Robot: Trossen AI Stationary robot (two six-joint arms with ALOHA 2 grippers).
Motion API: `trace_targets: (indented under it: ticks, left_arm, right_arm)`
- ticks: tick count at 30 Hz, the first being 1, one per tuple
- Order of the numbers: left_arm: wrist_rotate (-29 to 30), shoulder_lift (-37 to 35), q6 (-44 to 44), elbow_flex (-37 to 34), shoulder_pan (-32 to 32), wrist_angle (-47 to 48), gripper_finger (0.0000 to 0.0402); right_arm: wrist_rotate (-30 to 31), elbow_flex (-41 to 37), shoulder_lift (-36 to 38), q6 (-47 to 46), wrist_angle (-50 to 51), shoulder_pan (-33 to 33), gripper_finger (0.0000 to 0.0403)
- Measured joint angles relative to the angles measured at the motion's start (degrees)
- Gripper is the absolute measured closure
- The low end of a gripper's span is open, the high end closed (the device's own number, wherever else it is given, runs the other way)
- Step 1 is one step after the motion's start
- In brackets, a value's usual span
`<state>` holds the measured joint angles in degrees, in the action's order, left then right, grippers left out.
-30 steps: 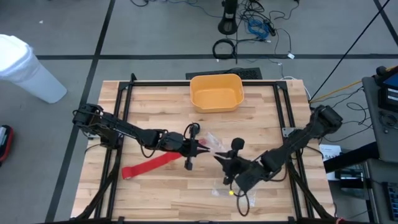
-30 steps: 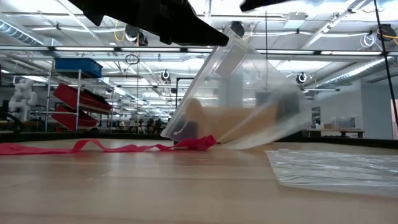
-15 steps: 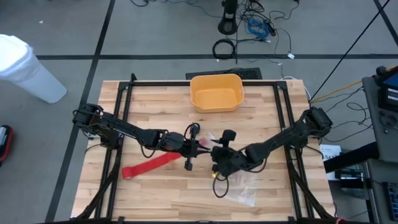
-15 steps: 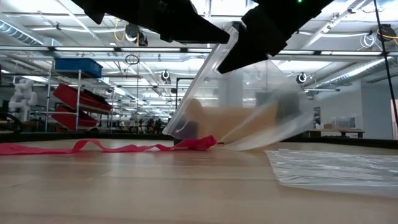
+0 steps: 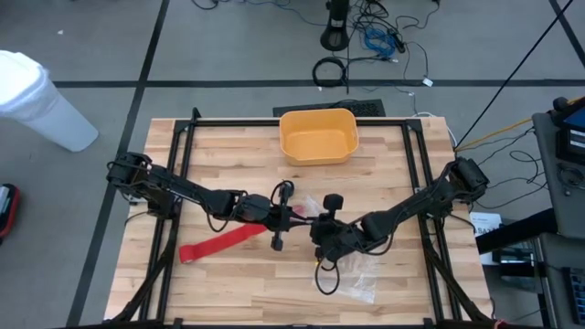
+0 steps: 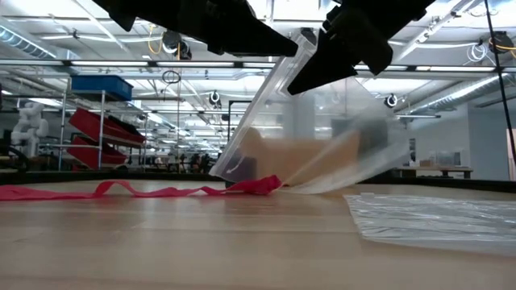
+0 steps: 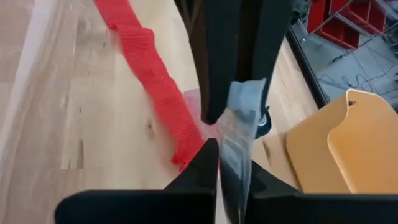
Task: Roll bandage
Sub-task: Open the transparent zip bag
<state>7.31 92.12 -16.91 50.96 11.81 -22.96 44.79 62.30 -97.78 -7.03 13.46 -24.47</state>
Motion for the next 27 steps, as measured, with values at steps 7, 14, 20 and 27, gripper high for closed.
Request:
trace_targets:
  ticks: [7,14,20,27]
  left_arm:
    - [1.61,0.00,1.91,0.03,-0.05,-0.25,0.0382]
    - [2.40,0.00,3.05,0.04,-0.17,-0.01,0.0382]
    - [6.61,0.00,3.06,0.04,-0.17,0.71,0.0376]
    - [9.97,0.02,2.64,0.04,-0.26,1.88,0.0374]
  right_arm:
    - [11.00,0.00,-0.02,0.90,-1.53,-2.34,0.0403]
    - [20.95,-0.02,-0.04,1.66,-2.15,-5.86,0.0403]
    - [23.15,-0.02,-0.04,1.70,-2.65,-7.32,0.0403]
    - [22.52,-0.02,0.38,0.84,-2.77,-7.58,0.0403]
